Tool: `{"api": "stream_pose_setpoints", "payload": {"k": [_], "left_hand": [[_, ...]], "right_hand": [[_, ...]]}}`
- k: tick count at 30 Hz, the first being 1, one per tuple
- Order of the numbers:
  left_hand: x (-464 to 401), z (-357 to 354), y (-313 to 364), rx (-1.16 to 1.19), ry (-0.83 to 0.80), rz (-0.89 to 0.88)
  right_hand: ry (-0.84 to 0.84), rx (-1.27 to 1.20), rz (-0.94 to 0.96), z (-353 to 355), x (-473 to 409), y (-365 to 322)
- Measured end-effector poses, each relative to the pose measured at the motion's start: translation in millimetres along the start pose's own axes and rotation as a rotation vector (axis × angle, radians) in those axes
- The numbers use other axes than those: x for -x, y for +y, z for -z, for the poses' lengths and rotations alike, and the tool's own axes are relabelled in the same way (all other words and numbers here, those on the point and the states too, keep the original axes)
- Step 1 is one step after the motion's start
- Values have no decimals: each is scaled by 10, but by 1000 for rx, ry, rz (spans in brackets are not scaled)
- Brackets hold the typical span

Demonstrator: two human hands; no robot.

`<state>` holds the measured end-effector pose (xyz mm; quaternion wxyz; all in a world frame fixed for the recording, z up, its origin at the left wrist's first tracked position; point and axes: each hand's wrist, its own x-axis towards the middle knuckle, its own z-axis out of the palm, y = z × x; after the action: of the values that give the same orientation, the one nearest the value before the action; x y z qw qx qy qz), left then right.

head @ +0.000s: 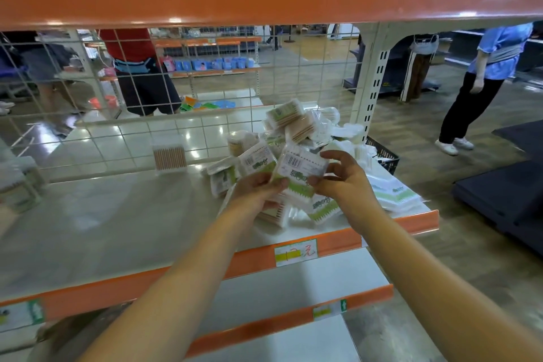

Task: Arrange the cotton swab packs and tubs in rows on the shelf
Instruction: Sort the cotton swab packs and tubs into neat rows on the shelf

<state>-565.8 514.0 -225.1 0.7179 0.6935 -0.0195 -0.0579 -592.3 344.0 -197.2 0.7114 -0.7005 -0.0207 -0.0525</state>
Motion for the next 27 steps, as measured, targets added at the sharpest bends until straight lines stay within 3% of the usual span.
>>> {"api": "stream_pose_setpoints", "payload": {"k": [6, 11, 20, 27], "left_hand": [[-2, 35, 73, 164, 90, -48], [35, 57, 150, 210, 35, -93], [87, 61, 324, 5, -30, -128], [140, 72, 259, 224, 41, -70]], "right_hand": [[-37, -73, -39, -79, 72, 91], [-106, -52, -63, -88, 147, 158], [-158, -12, -45, -69, 157, 36], [-148, -61, -35, -142, 185, 79]]}}
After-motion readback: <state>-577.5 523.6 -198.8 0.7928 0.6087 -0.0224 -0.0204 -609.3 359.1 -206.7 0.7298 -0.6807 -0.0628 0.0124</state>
